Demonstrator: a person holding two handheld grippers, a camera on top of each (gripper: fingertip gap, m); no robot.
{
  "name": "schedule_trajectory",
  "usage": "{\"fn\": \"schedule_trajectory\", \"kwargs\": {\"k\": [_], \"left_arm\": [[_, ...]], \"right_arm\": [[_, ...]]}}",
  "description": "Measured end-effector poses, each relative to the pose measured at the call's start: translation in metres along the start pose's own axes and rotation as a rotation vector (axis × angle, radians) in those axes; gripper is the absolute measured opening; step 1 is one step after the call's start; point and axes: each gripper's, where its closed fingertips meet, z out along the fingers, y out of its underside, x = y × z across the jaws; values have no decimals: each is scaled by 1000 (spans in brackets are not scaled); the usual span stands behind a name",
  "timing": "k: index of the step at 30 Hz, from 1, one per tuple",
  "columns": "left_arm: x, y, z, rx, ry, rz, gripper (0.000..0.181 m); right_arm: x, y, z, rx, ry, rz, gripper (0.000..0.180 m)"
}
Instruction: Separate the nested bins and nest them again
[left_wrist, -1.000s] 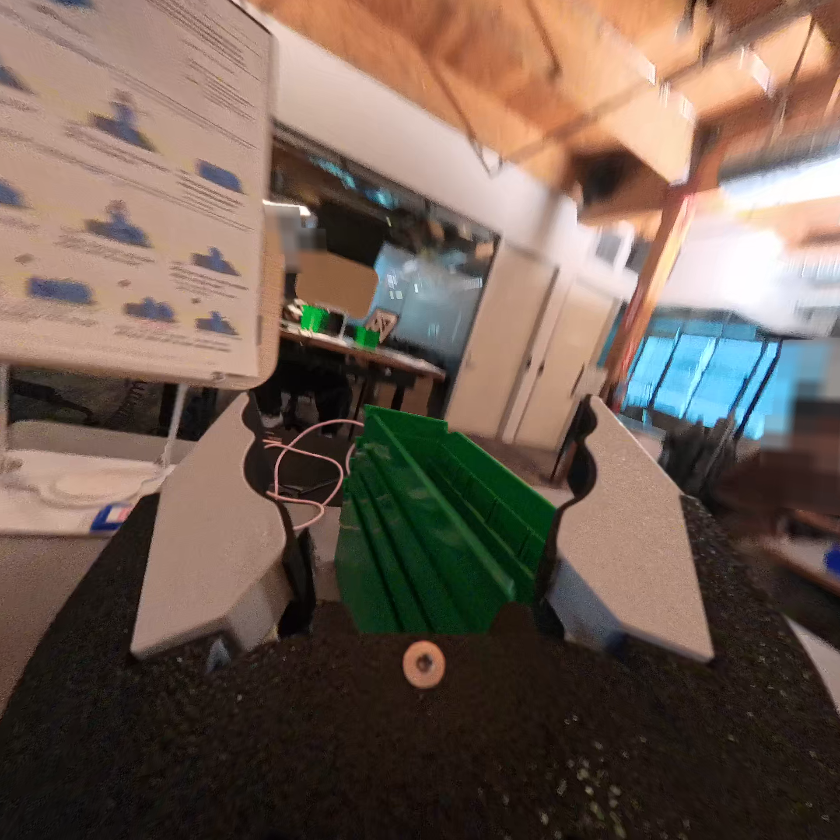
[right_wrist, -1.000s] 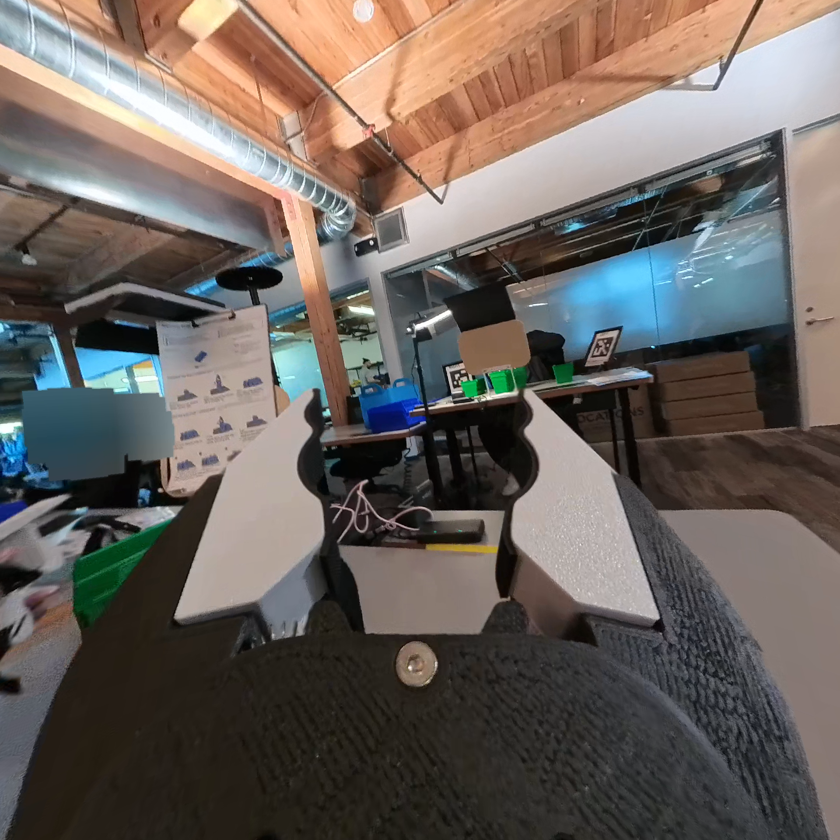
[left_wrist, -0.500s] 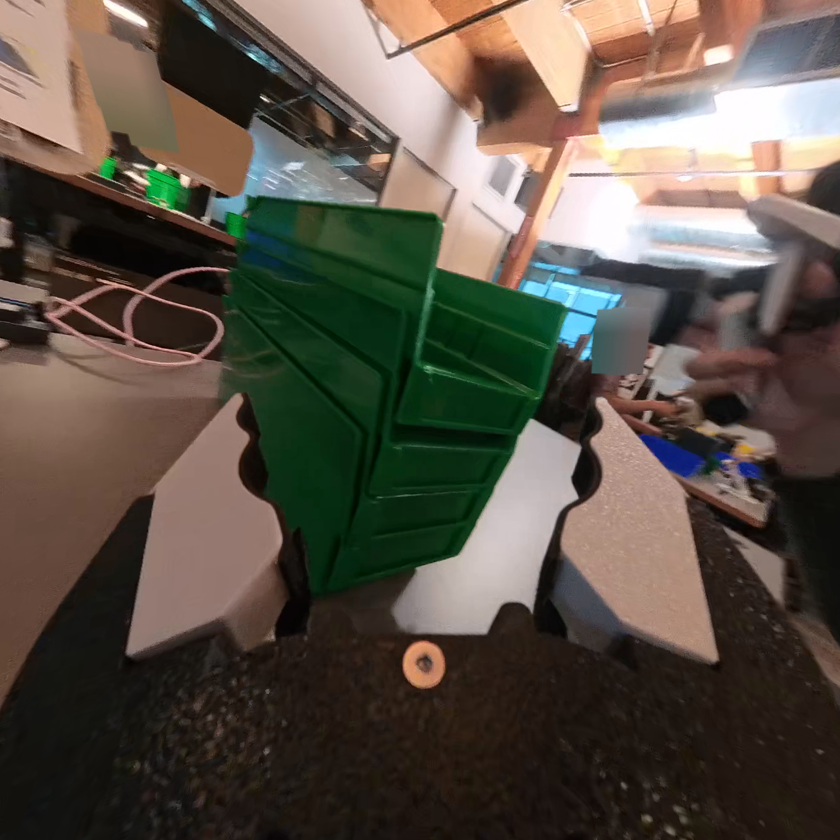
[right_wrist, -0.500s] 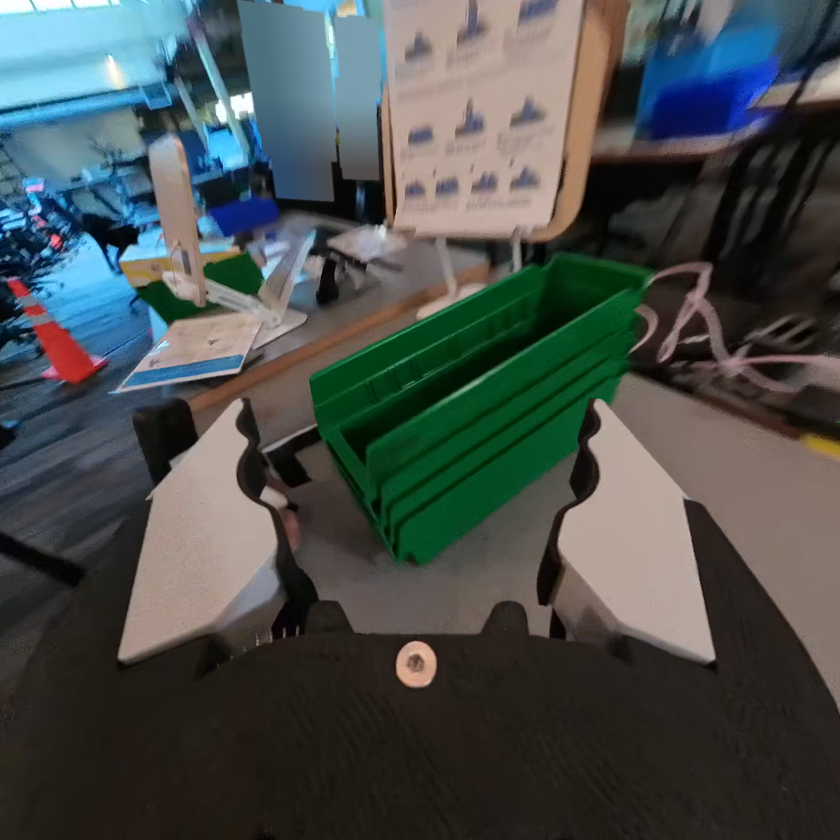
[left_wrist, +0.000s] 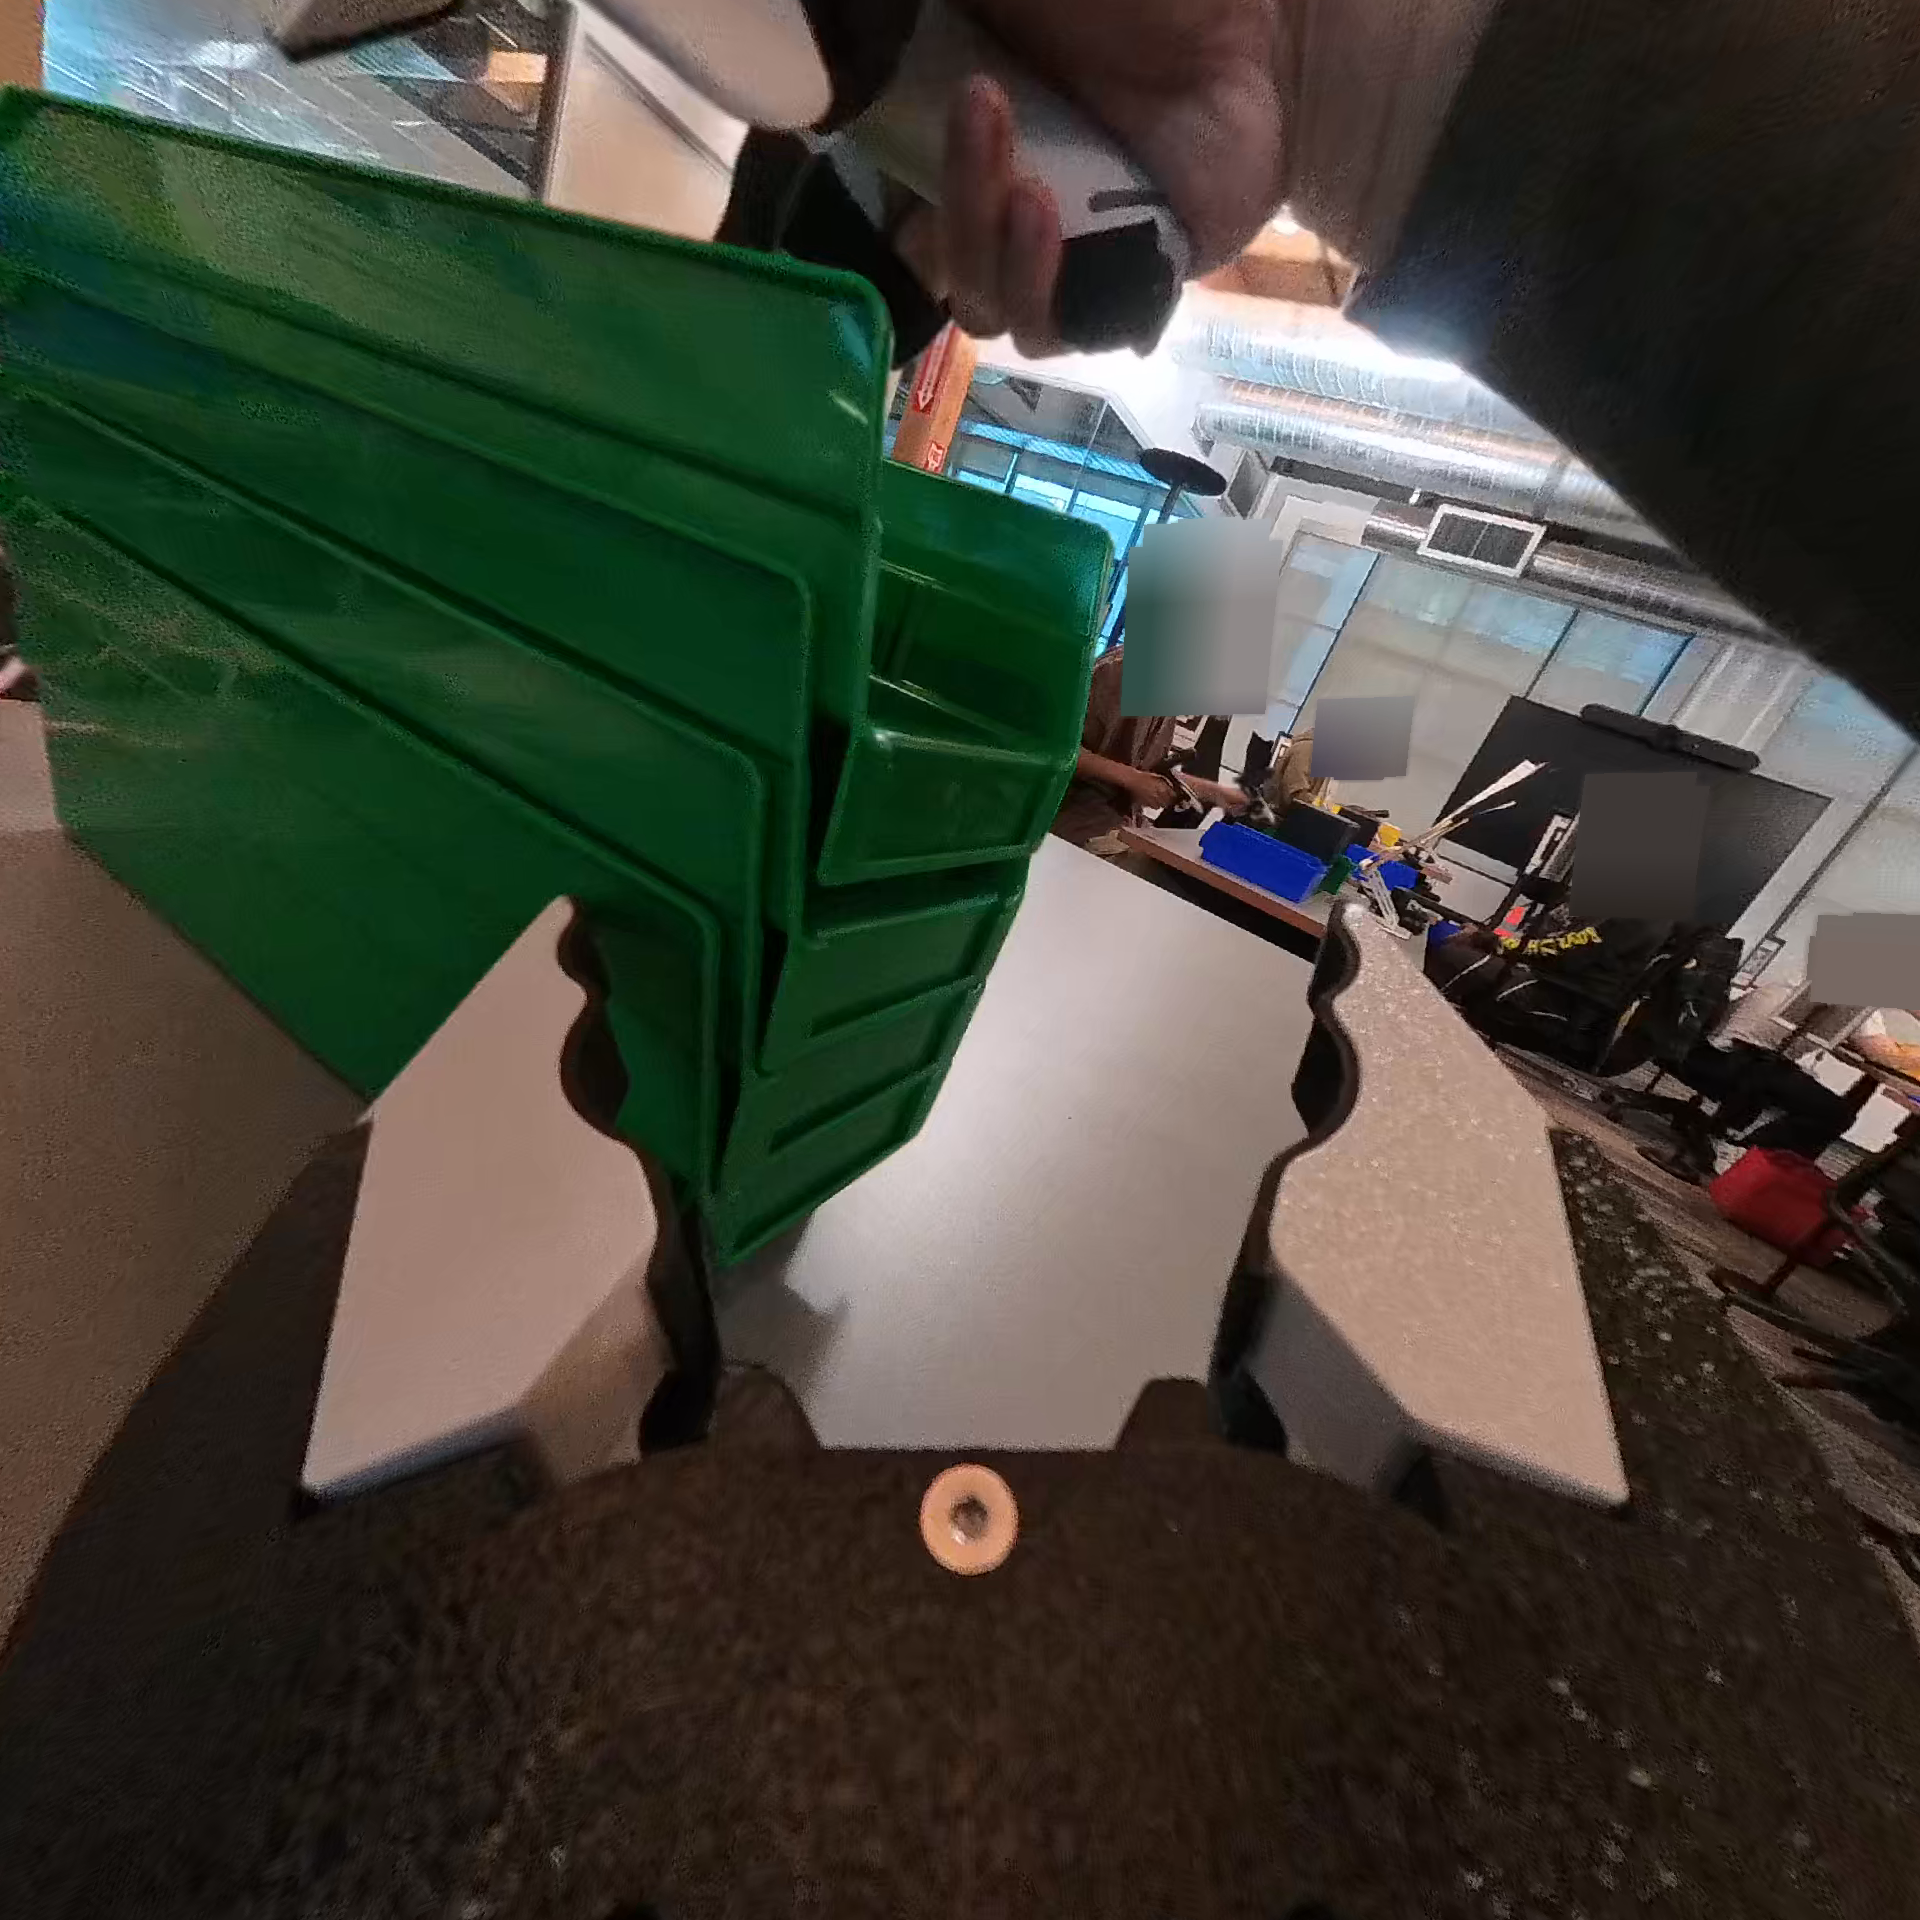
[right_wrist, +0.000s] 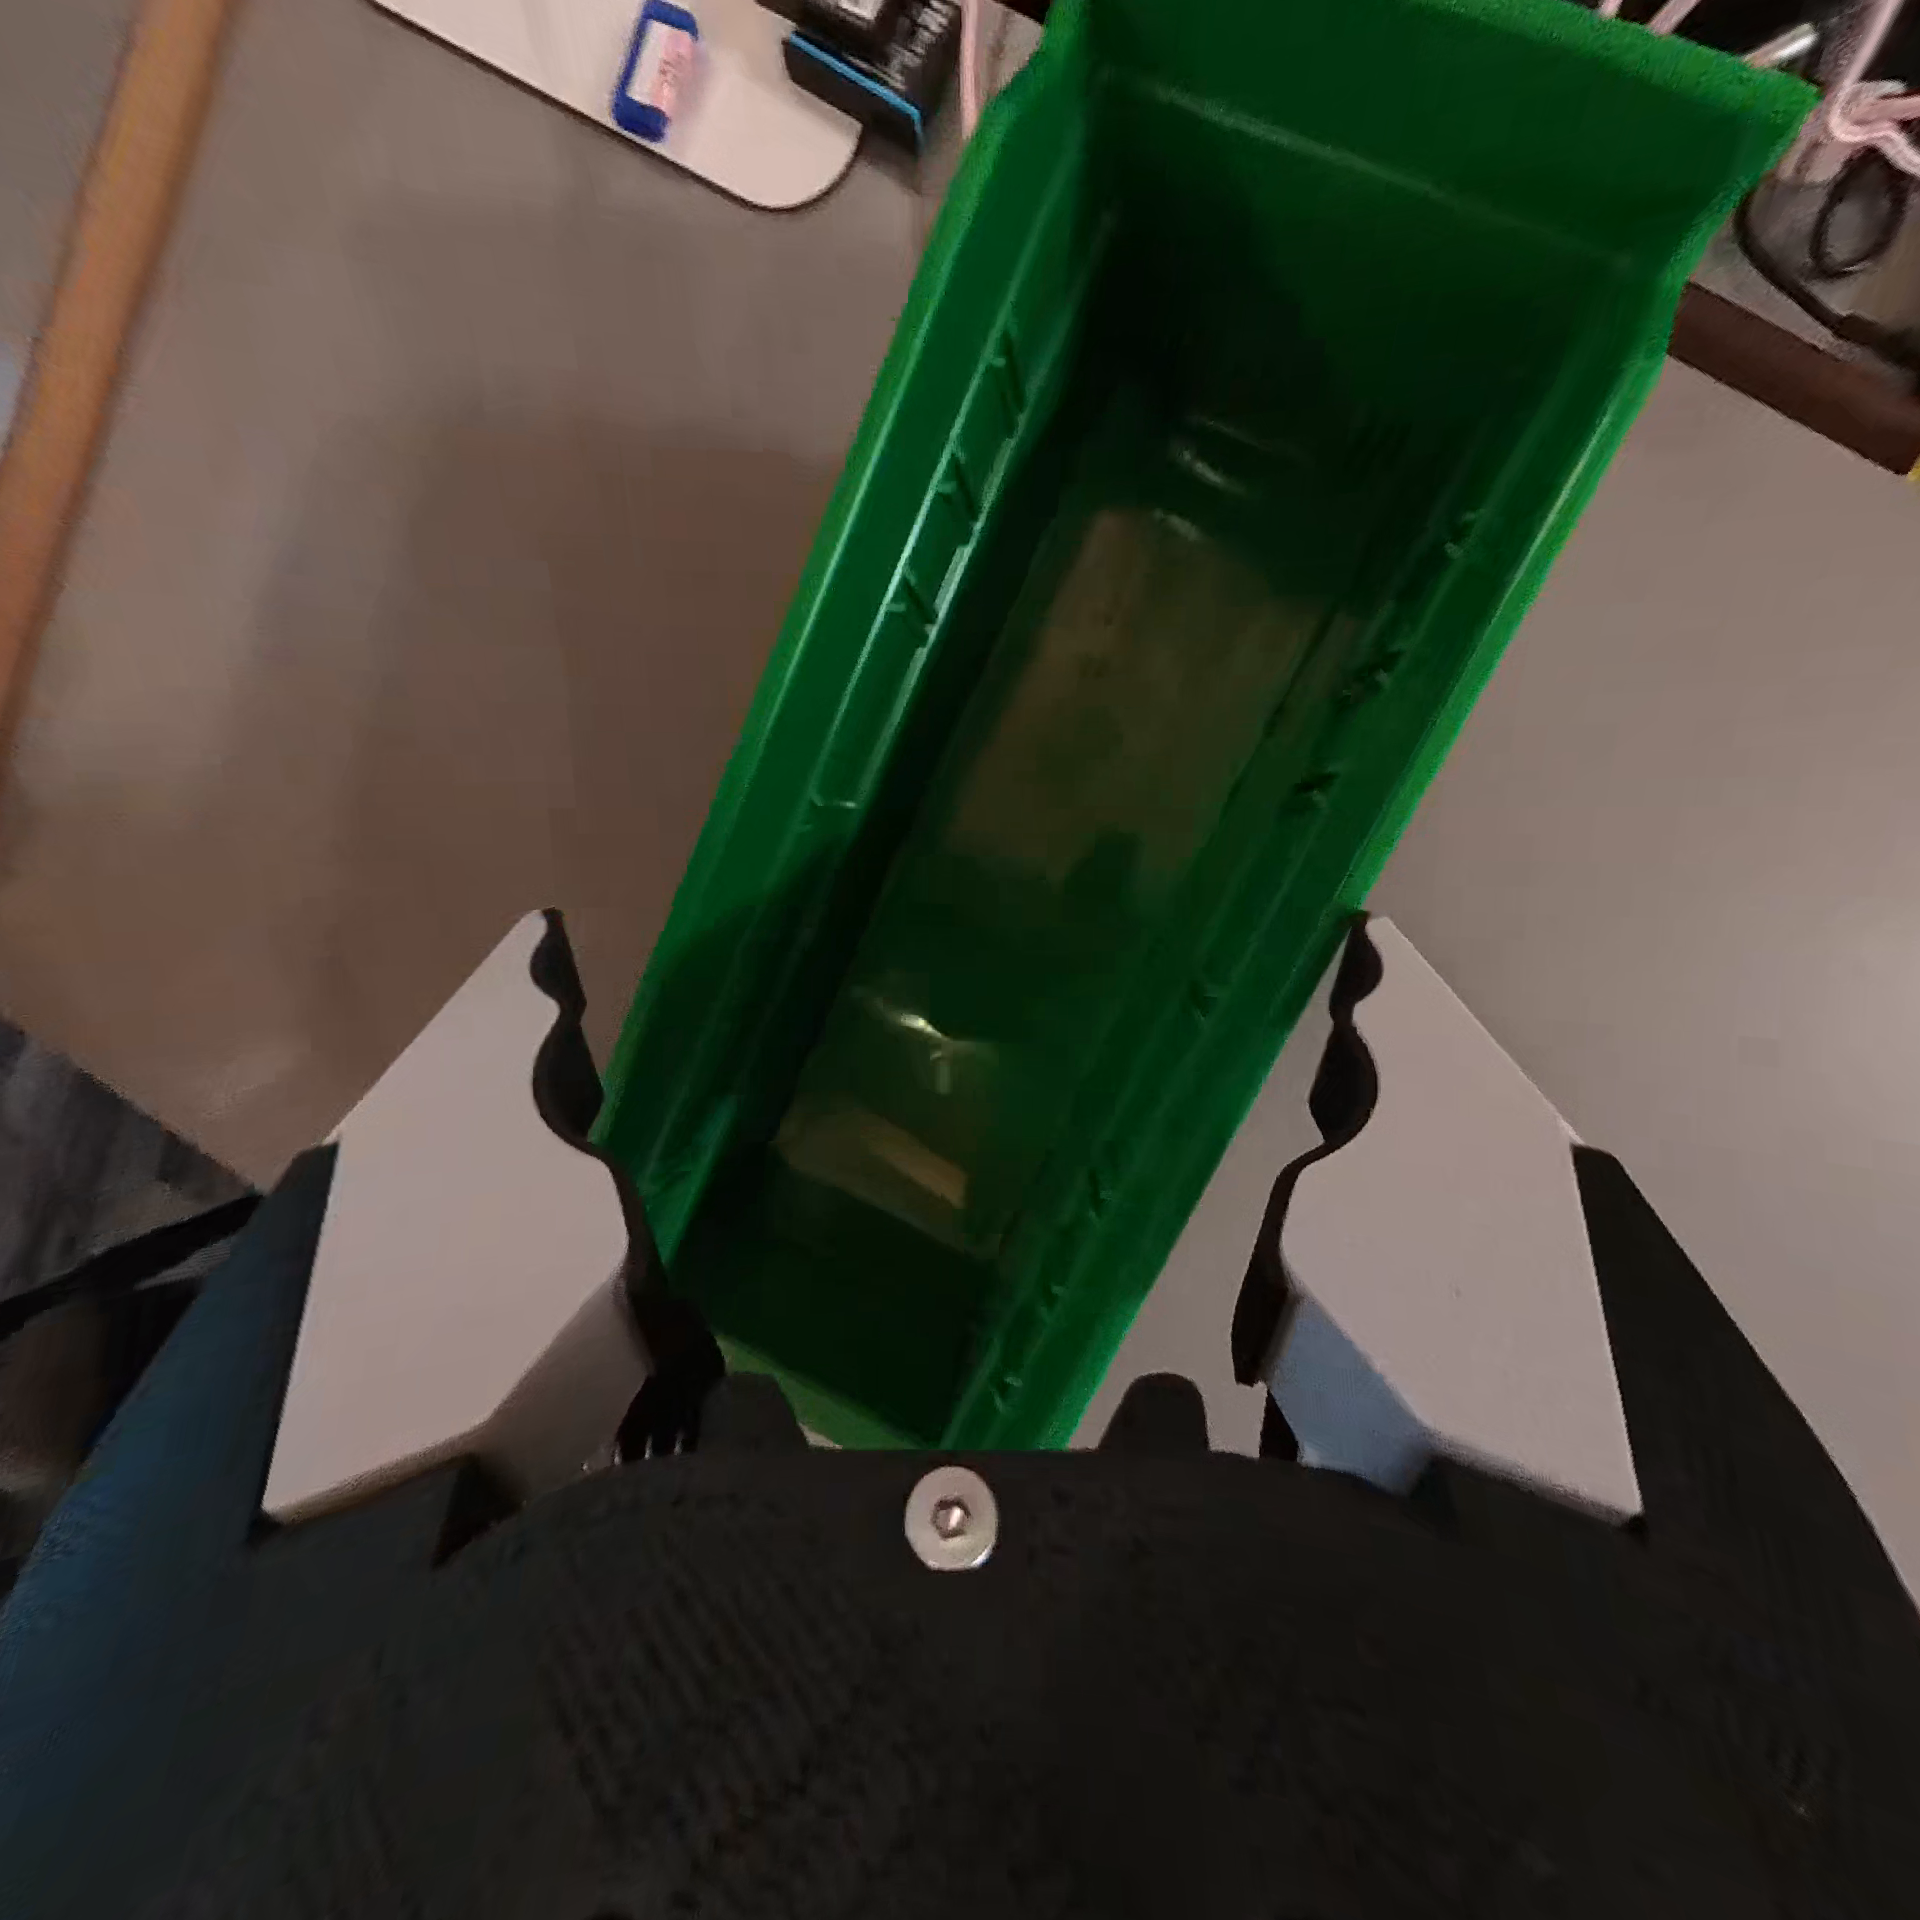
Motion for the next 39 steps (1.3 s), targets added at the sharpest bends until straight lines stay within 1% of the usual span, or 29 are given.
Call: {"fn": "schedule_trajectory", "kwargs": {"k": [2,4,6,9,11,14,17,21,23,25,28,32,35,38,39], "left_arm": [[0,0,0,3,1,-1,130],[-1,0,0,4,0,1,129],[-1,-1,0,10,0,-1,129],[-3,-3,0,24,-2,-6,128],[-5,-4,0,31,-12,-10,128],[-4,-6,-2,49,8,-23,124],[-6,-9,-3,69,29,-72,124],[-9,-16,-7,112,18,-88,127],[-12,-20,-10,137,5,-88,128],[-14,-24,-13,163,-2,-102,129],[-18,-29,-18,201,-7,-134,129],[-23,-35,-23,241,-19,-168,129],[-27,-36,-24,255,-26,-191,129],[-32,-37,-24,260,-35,-209,130],[-34,-36,-24,257,-41,-224,126]], "right_arm": [[4,2,5,-39,64,-17,143],[8,7,10,-93,146,-58,141],[8,8,9,-127,193,-76,133],[8,8,3,-170,232,-86,118],[8,4,-2,-166,243,-94,109],[7,-9,-15,-115,235,-100,102],[4,-27,-41,-47,197,-92,101],[11,-44,-93,48,173,-107,101],[30,-49,-123,112,191,-100,101],[61,-49,-152,181,243,-92,102],[119,-27,-182,210,323,-60,101],[201,25,-196,214,362,4,100],[262,75,-186,181,377,56,100],[319,133,-162,113,391,114,101],[336,152,-153,93,398,131,101]]}}
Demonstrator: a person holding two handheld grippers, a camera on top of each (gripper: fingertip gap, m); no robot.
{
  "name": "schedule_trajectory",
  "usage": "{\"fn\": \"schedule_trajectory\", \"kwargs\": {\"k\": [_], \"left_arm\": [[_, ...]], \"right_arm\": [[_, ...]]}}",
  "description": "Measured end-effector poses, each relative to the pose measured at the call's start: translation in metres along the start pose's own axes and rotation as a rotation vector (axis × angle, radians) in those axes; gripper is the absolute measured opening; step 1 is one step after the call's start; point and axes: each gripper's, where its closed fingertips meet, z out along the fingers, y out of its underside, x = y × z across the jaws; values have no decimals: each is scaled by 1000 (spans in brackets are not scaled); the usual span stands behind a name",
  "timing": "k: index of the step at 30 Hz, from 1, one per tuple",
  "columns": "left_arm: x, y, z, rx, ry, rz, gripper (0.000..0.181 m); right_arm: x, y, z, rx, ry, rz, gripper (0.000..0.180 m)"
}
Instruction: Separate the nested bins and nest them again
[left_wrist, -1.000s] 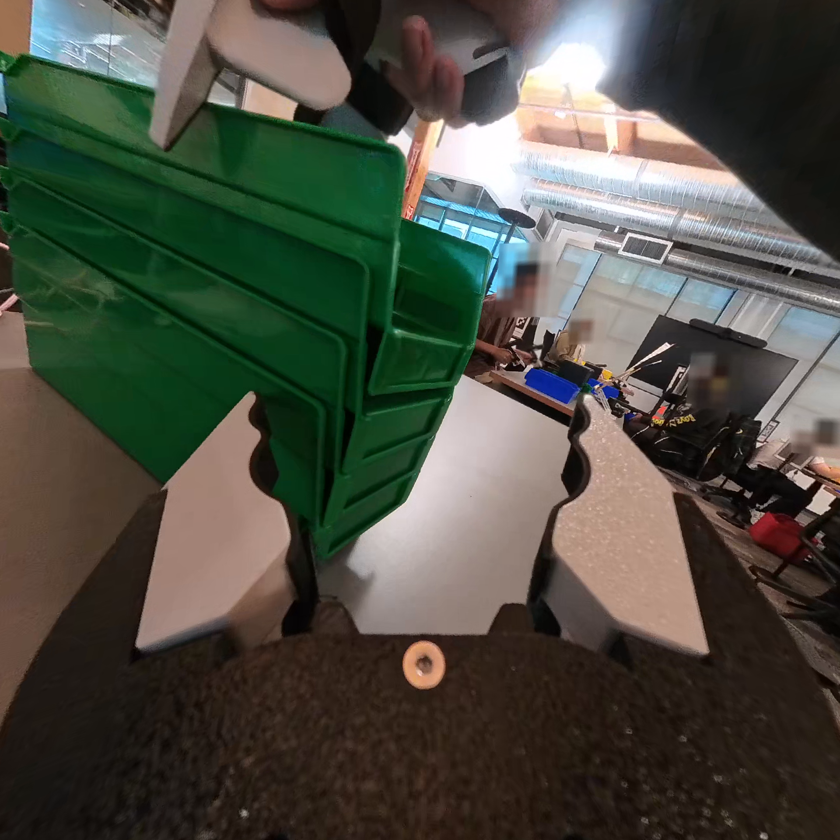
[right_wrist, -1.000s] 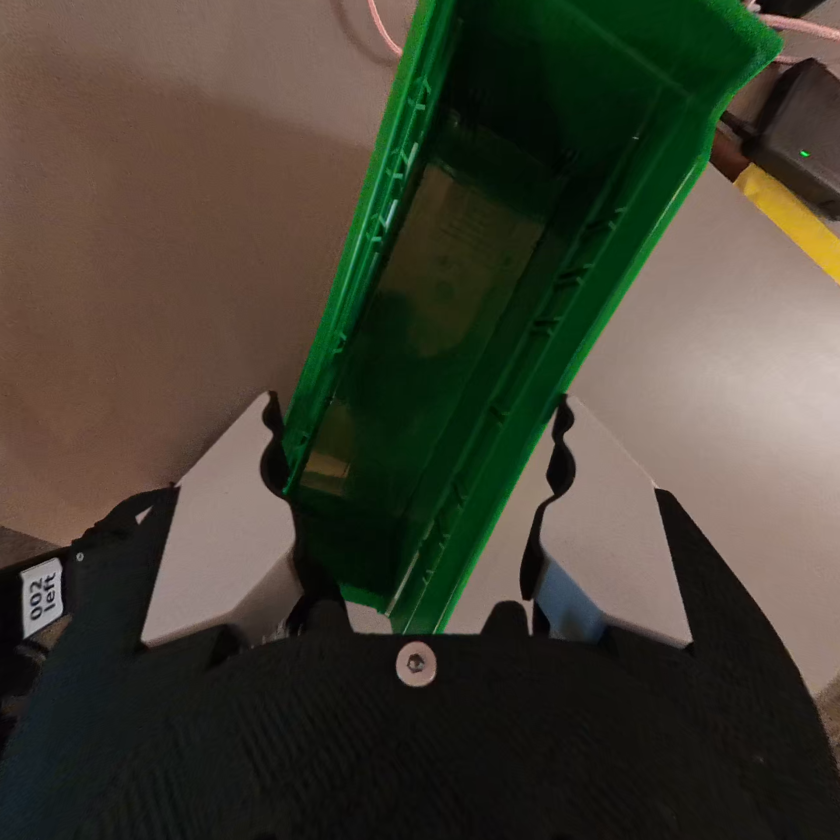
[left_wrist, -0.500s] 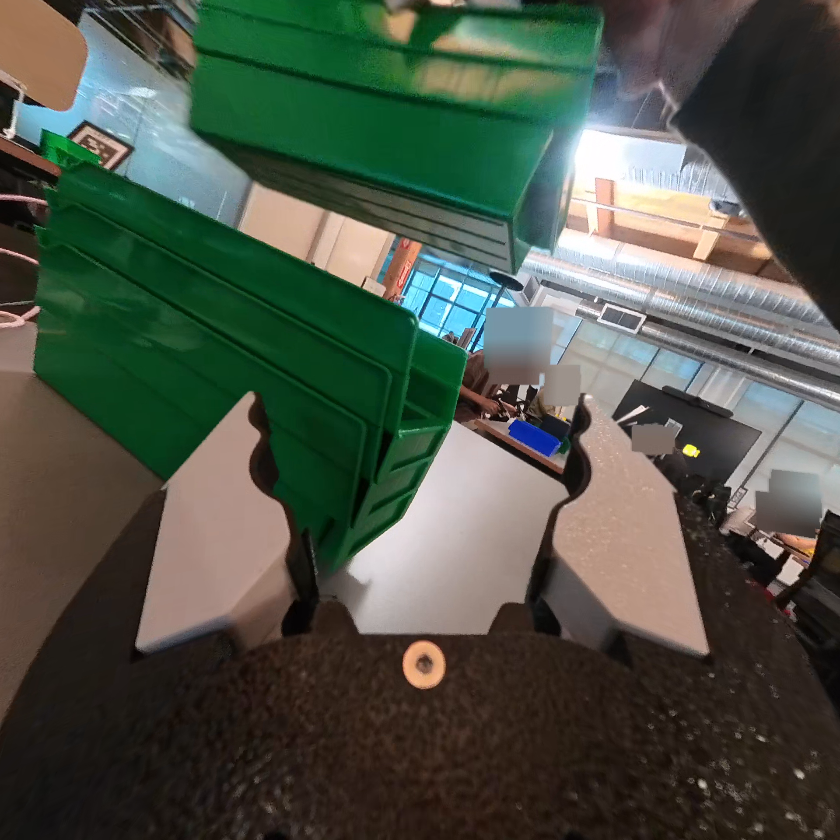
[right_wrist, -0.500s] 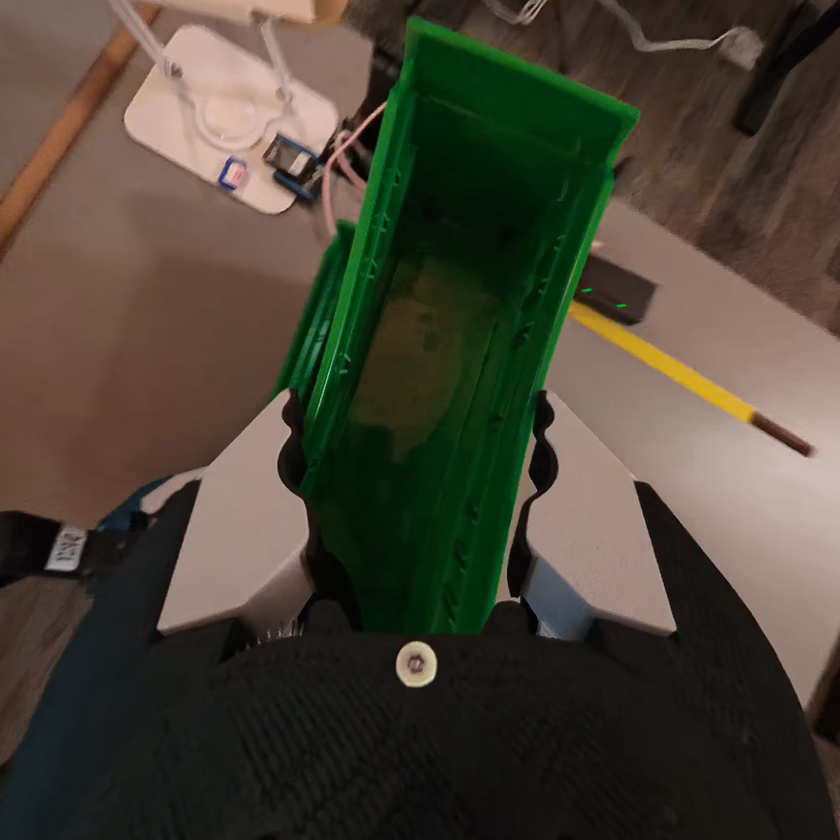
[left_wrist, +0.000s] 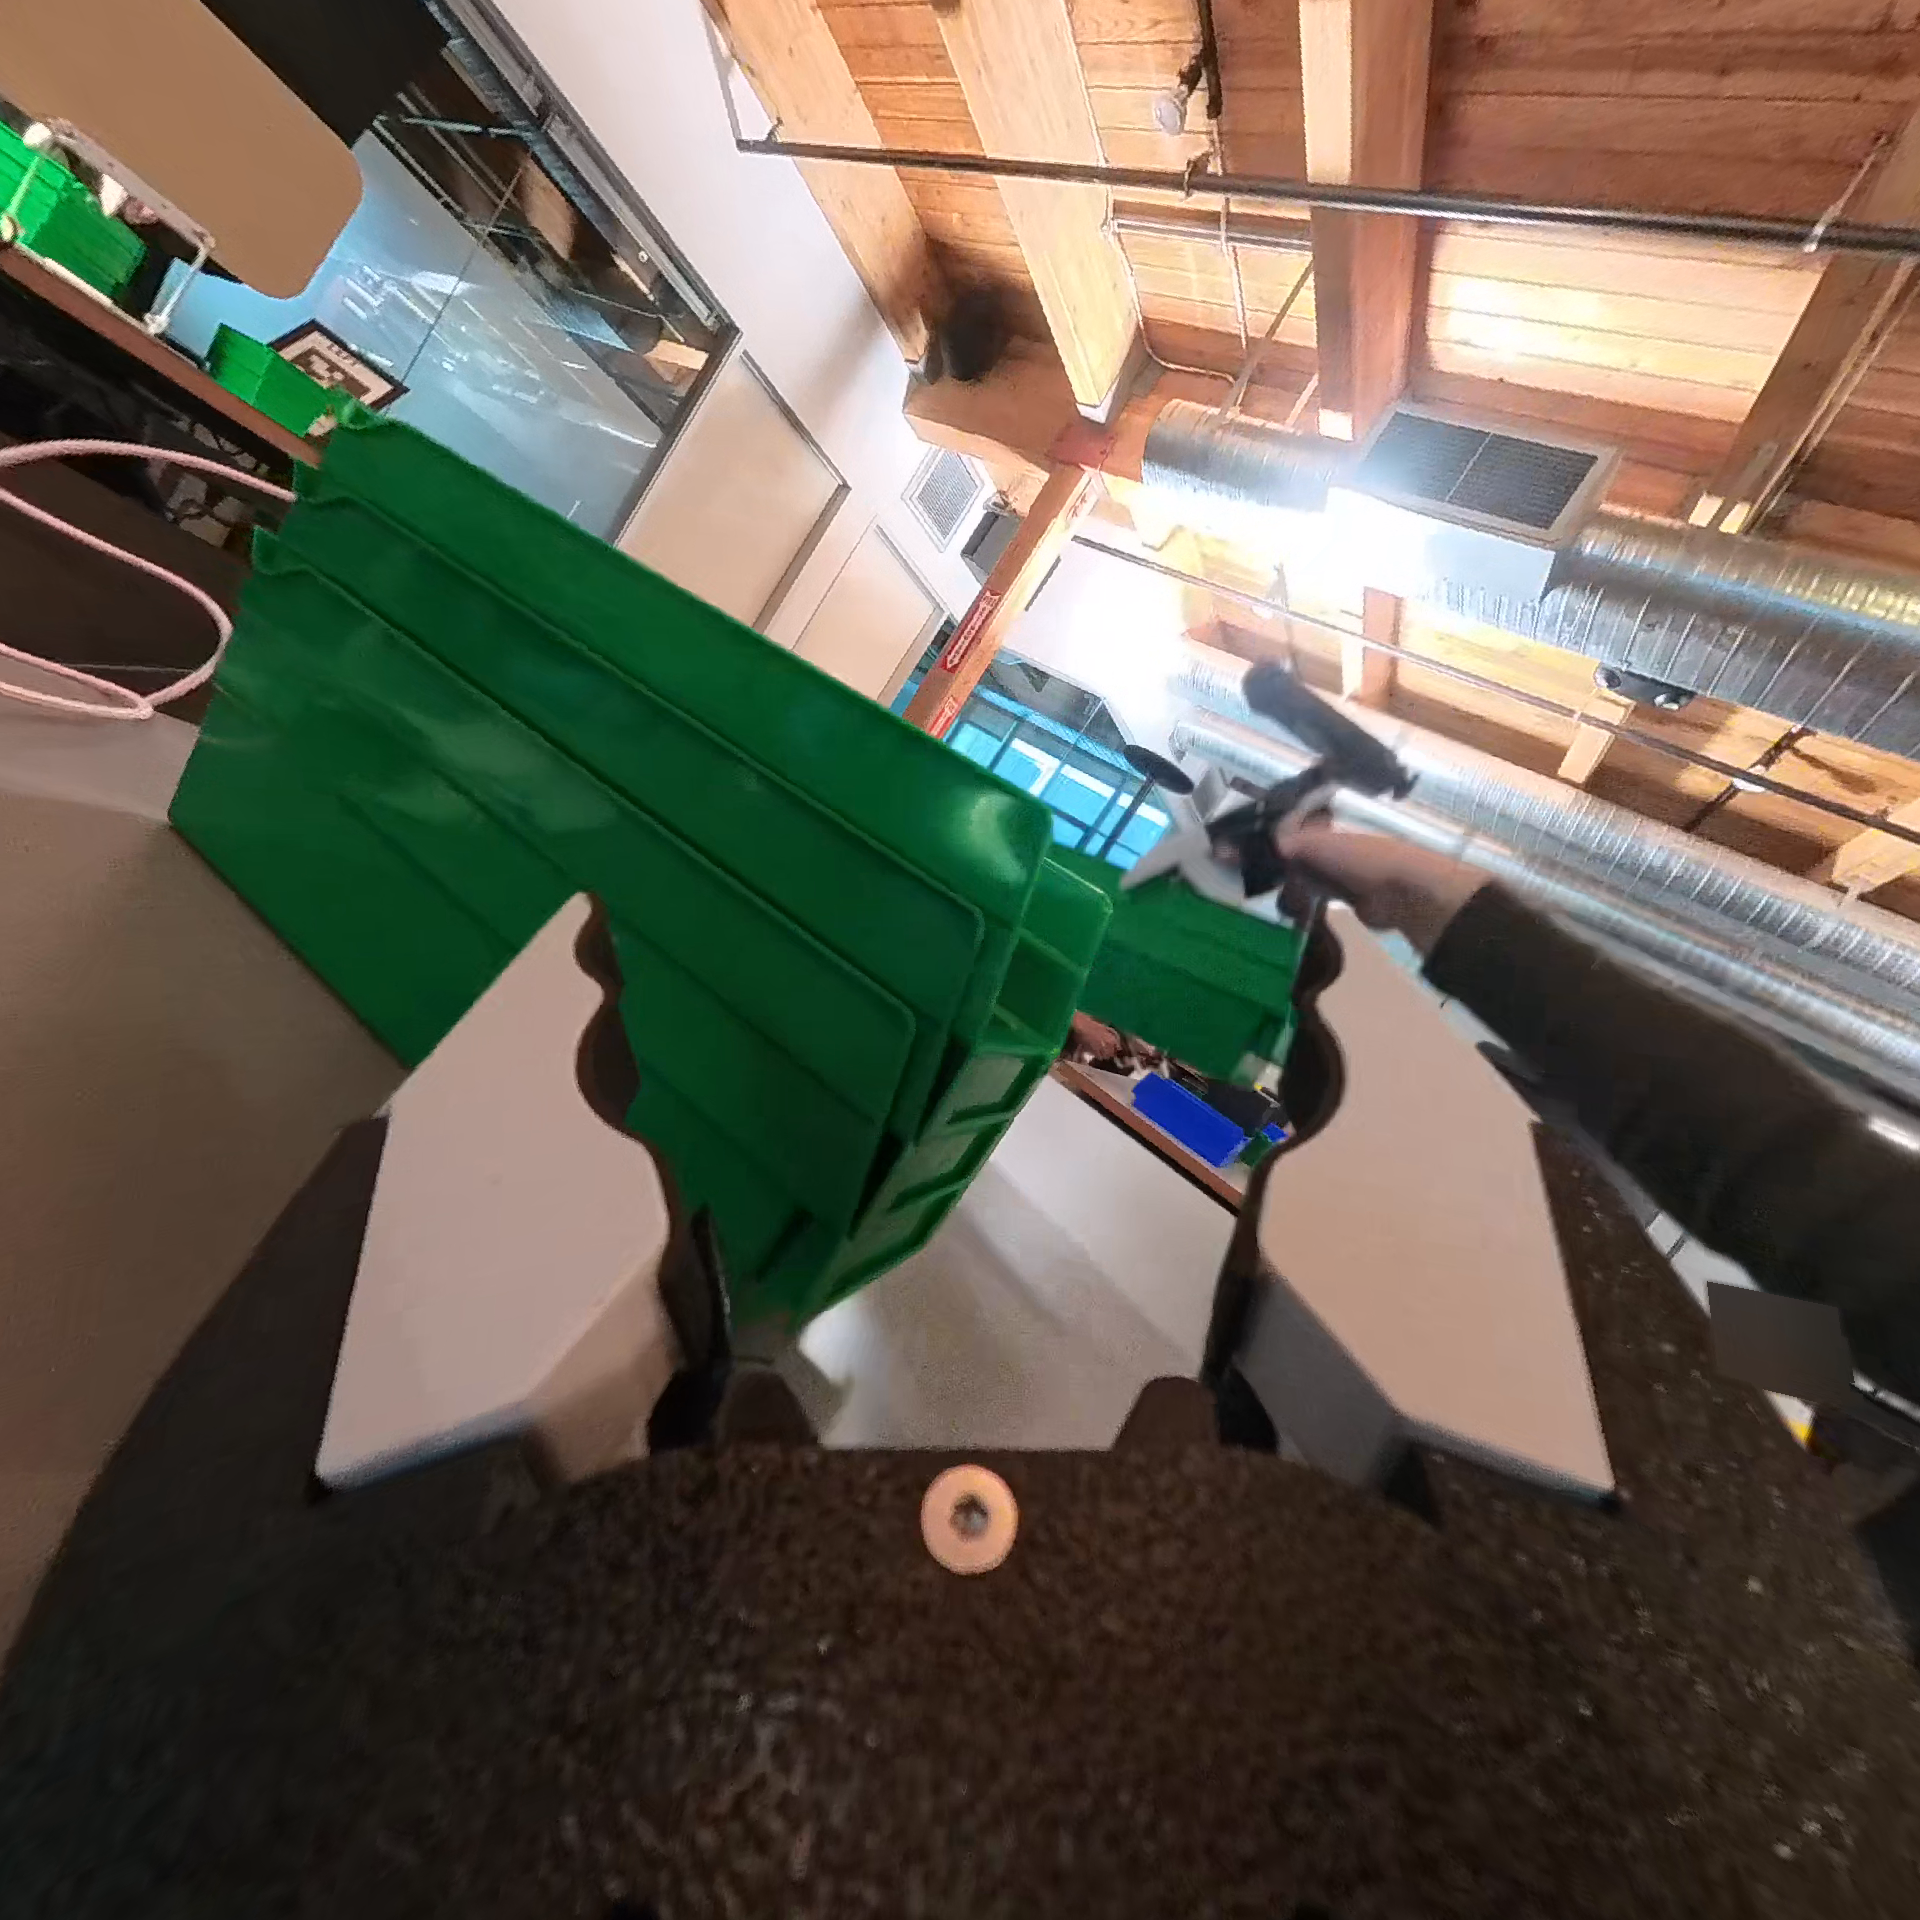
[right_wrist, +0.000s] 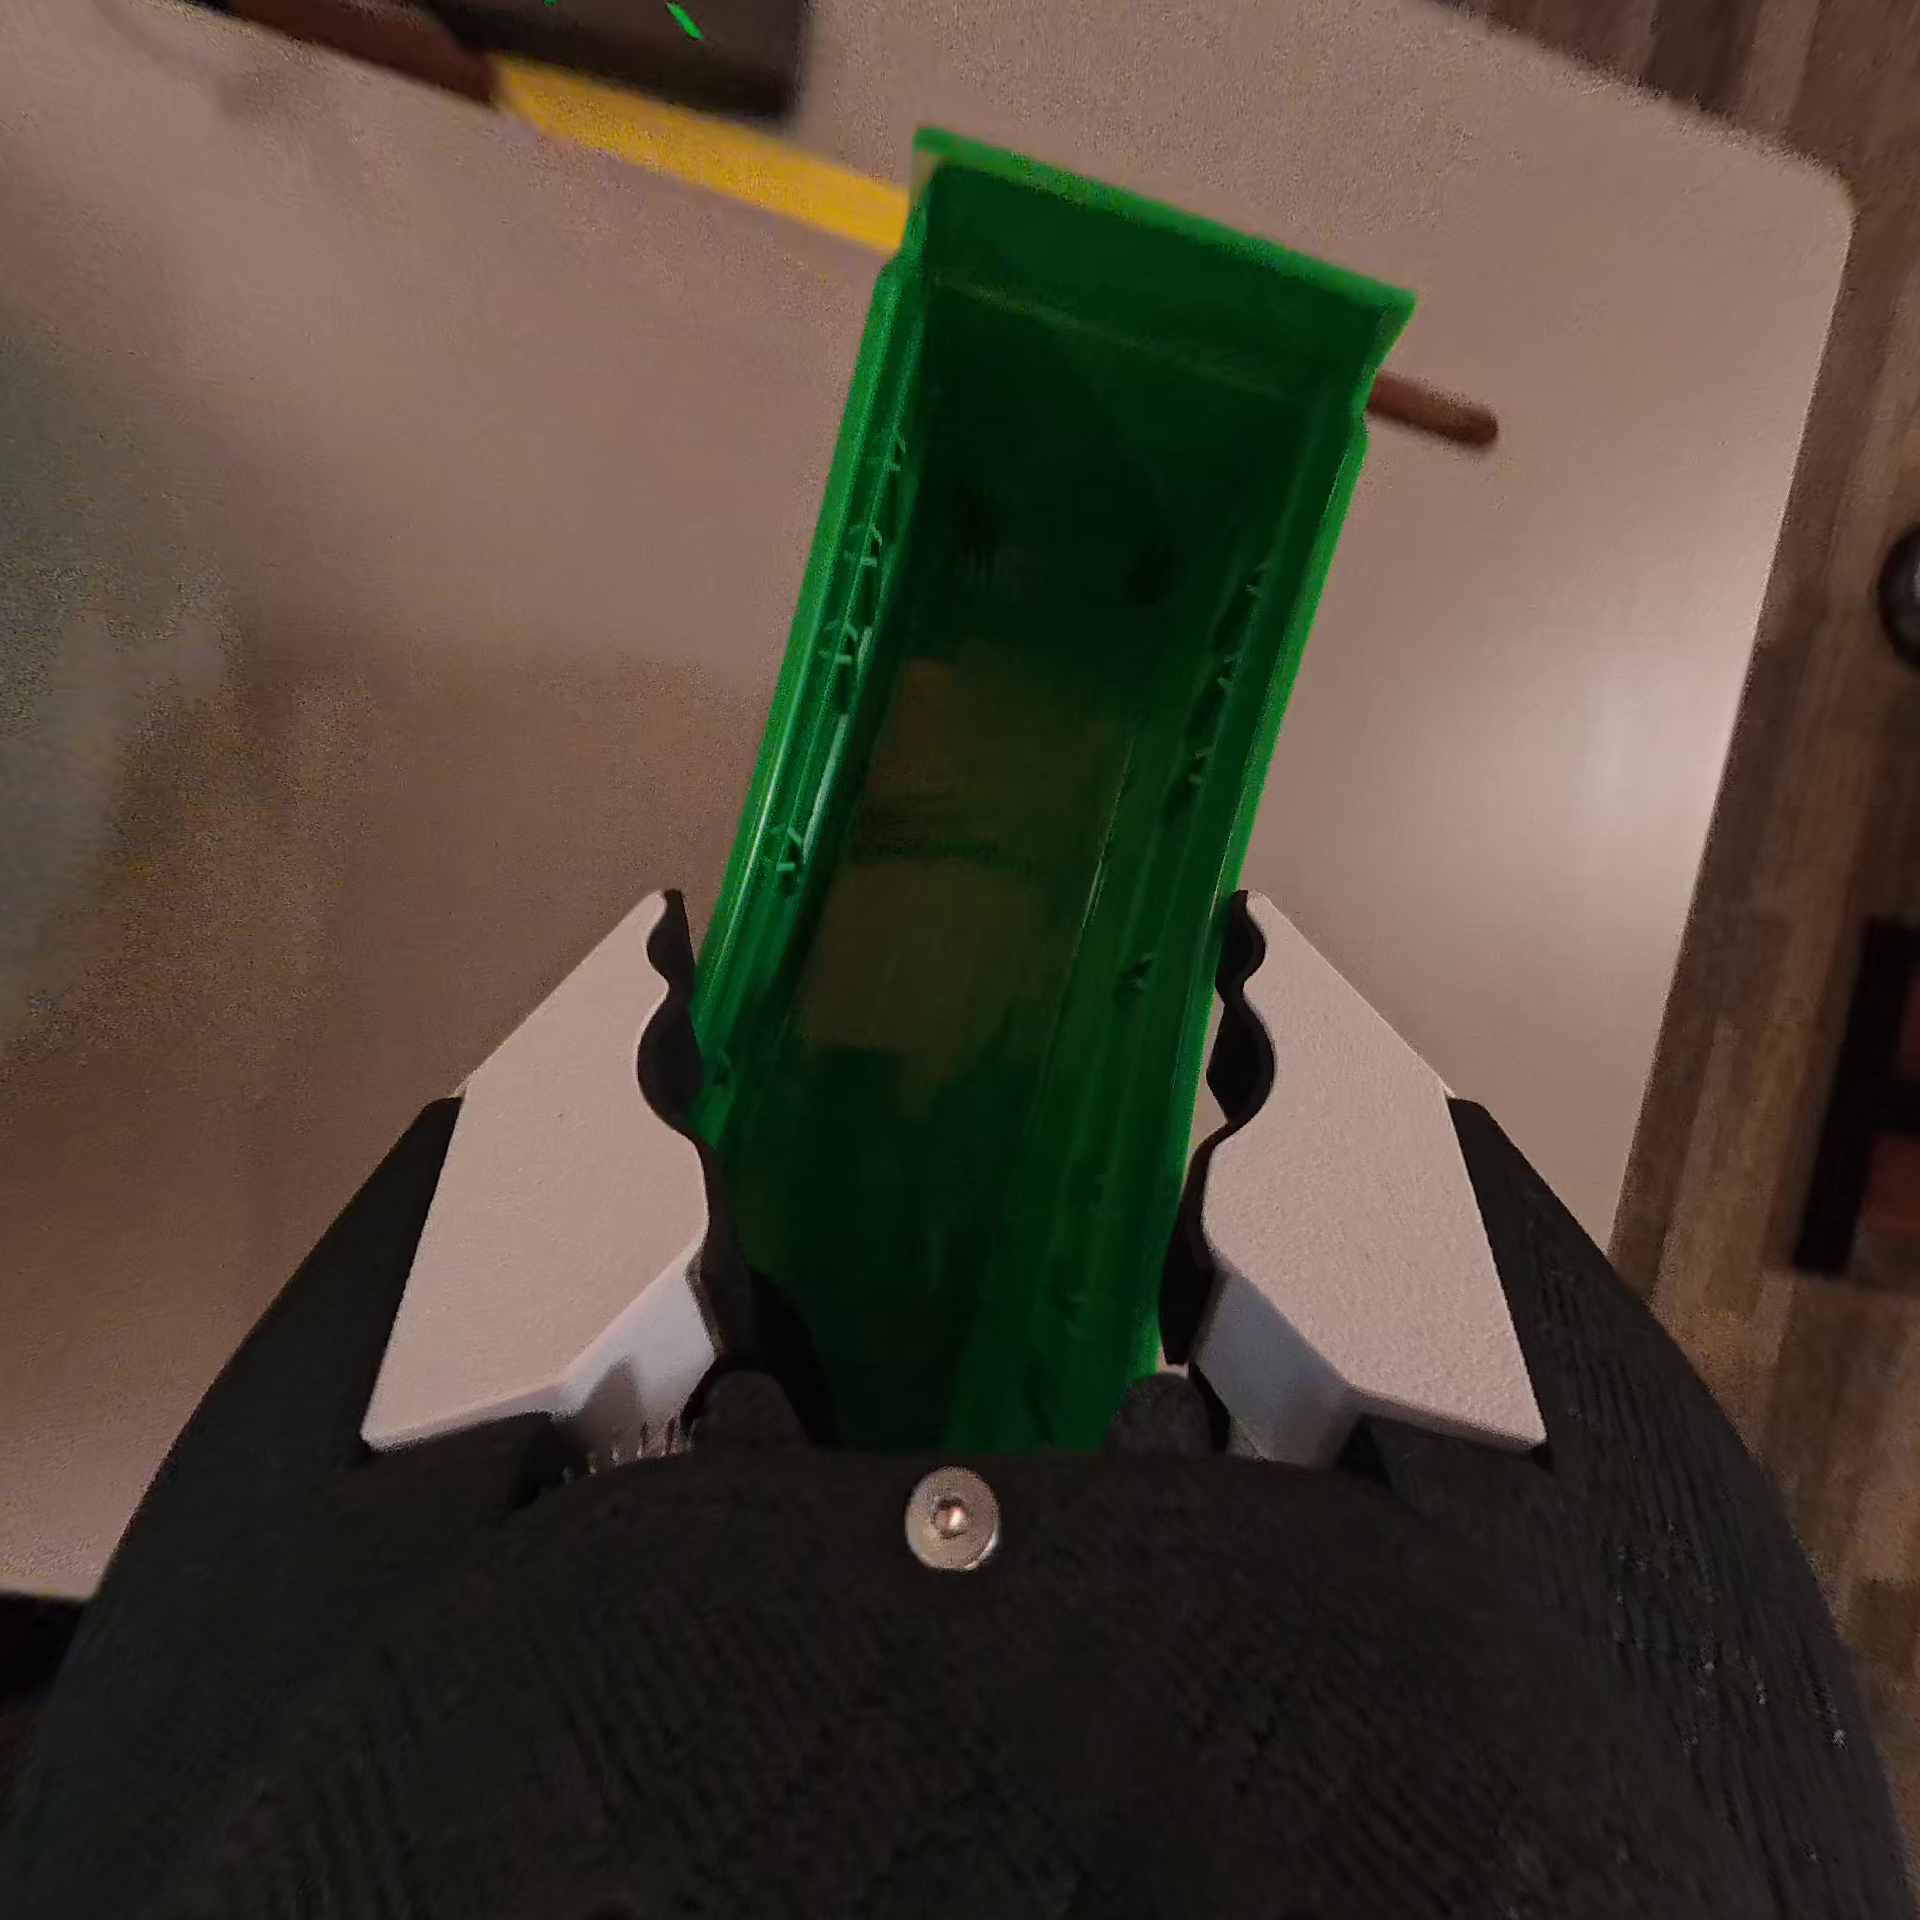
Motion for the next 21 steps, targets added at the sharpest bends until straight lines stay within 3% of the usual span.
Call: {"fn": "schedule_trajectory", "kwargs": {"k": [4,8,12,14,17,21], "left_arm": [[-2,1,2,-10,15,-42,125],[-1,-2,0,8,4,-9,129],[-2,-2,0,13,-4,-9,132],[-4,-5,-1,29,-21,2,134],[-12,-7,-1,38,-65,1,138],[-12,-11,-5,67,-75,6,140]], "right_arm": [[46,60,45,-48,30,72,101],[60,92,68,-43,-15,122,110],[62,93,62,-45,32,117,128],[52,65,39,18,53,123,134],[-18,7,-2,132,-23,25,134],[-171,-41,-37,176,-283,-146,133]]}}
